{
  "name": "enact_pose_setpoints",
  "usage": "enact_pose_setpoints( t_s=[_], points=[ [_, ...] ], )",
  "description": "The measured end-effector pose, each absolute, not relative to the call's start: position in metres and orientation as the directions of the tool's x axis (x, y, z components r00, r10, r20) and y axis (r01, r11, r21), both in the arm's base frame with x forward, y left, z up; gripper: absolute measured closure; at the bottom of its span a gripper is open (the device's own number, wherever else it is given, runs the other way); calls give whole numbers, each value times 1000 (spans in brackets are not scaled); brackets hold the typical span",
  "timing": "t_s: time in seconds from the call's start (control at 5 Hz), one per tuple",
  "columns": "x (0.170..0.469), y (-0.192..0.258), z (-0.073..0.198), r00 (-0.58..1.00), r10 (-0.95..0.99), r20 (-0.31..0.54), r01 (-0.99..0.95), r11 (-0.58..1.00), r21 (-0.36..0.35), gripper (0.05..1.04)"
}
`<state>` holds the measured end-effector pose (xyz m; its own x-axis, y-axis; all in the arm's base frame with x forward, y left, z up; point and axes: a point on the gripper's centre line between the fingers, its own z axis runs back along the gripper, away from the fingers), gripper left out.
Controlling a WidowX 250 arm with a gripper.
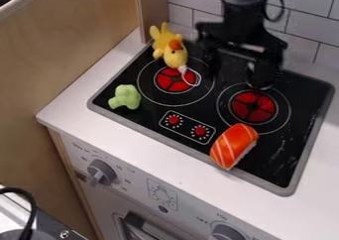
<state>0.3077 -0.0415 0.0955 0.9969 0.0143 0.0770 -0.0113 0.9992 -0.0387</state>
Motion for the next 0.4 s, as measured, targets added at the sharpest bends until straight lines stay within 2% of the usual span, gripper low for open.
enact_pose_setpoints(
  t_s=[0.4],
  points=[
    [301,-3,134,998,-1,61,1,1000,-6,84]
  ],
)
